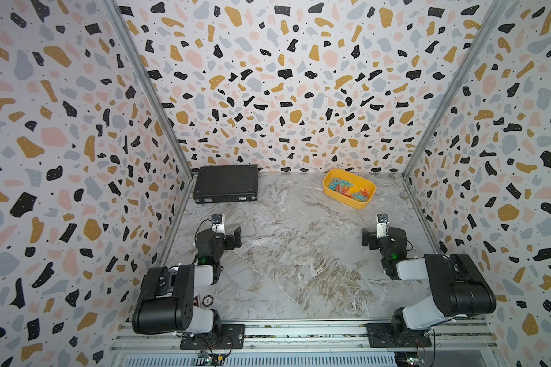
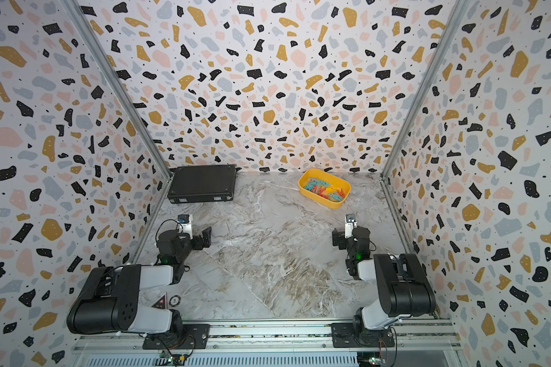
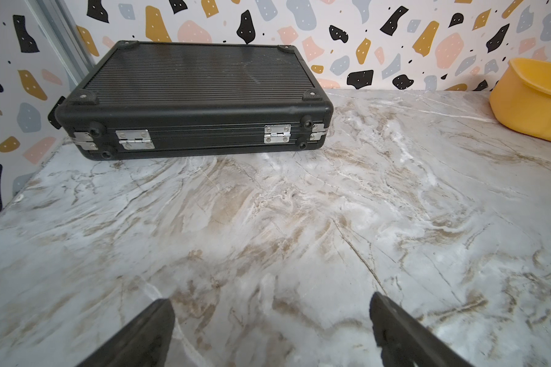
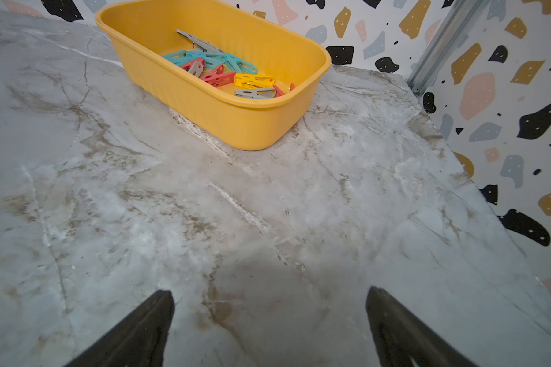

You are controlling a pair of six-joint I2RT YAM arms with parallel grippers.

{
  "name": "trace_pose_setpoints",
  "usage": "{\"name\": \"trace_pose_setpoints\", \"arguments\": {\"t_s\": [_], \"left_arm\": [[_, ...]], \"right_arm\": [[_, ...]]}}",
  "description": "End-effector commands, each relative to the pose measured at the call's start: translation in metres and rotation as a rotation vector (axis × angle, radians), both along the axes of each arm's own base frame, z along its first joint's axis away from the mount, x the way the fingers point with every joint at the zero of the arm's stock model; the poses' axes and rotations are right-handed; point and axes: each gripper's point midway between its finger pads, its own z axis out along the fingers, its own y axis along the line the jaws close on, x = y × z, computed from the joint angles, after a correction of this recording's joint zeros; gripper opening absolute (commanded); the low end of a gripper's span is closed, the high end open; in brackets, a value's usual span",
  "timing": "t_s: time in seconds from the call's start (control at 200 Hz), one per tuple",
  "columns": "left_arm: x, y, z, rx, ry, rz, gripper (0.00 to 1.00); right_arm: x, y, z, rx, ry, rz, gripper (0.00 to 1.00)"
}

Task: Take the clothespins out of the storage box
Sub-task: Move the storage box to the center of the board.

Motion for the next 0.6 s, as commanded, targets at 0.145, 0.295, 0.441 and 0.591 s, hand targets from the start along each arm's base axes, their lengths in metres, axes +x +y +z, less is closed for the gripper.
{"name": "trace_pose_setpoints", "arguments": {"t_s": [0.145,0.295,0.441,0.591], "left_arm": [[0.007,0.001,0.016,0.01,-0.057,0.015,1.0],[0.003,0.003,0.042,0.017,0.015,0.03,1.0],[-0.007,0.006,0.083,0.073,0.172,0.019,1.0],[-0.032,-0.001,0.107,0.1,0.343,-0.053,1.0]], "right_arm": [[0.006,-0.003,0.012,-0.002,-0.035,-0.014,0.99],[-0.008,-0.027,0.045,-0.007,-0.061,-0.174,0.99],[-0.038,-0.042,0.087,0.12,-0.097,-0.317,0.99],[-0.058,-0.04,0.107,0.328,0.009,-0.415,0.99]]}}
